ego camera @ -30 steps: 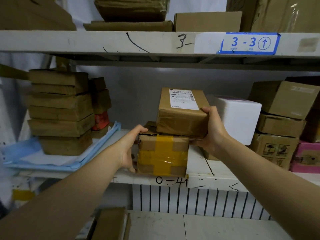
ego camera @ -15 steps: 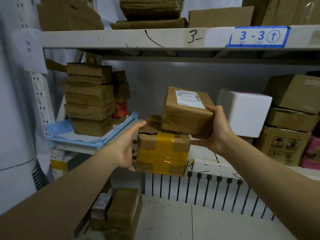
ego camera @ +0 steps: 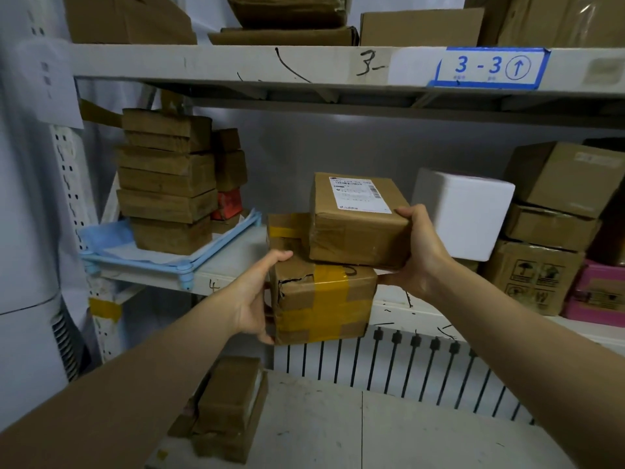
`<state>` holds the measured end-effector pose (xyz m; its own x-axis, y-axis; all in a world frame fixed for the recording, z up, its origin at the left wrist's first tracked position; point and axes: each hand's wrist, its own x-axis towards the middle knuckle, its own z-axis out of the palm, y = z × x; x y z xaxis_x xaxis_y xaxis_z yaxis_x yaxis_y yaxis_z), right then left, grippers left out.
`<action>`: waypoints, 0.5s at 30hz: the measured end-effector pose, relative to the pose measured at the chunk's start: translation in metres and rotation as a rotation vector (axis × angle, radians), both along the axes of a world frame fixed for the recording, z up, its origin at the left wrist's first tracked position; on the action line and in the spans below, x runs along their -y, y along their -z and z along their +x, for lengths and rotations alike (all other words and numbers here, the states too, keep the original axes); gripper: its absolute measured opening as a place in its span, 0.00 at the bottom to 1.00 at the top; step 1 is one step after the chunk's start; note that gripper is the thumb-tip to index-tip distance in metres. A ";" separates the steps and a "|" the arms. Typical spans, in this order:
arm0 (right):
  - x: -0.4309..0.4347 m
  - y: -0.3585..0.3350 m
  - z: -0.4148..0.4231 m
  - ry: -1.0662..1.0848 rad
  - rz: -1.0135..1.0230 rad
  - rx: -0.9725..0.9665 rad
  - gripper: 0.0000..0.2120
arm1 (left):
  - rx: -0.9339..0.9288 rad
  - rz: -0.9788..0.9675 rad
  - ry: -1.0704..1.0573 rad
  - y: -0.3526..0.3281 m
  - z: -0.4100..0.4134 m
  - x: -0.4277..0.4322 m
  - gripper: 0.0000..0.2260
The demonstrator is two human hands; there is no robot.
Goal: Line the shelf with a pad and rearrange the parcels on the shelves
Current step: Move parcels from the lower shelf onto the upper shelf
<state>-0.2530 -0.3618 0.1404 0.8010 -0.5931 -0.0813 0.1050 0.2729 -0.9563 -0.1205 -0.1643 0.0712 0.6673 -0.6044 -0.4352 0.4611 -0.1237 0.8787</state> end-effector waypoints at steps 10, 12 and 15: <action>-0.032 0.010 0.010 -0.165 -0.027 0.069 0.19 | 0.146 -0.079 -0.084 0.007 -0.007 -0.077 0.34; -0.045 0.014 0.014 -0.215 -0.029 0.074 0.22 | 0.155 -0.084 -0.086 0.013 -0.009 -0.107 0.42; -0.067 0.023 0.020 -0.302 -0.013 0.072 0.23 | 0.160 -0.083 -0.099 0.027 -0.012 -0.152 0.48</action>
<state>-0.2332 -0.2947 0.1169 0.9446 -0.3279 -0.0118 0.0887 0.2900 -0.9529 -0.1322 -0.0121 0.0446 0.7821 -0.5615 -0.2703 0.3211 -0.0086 0.9470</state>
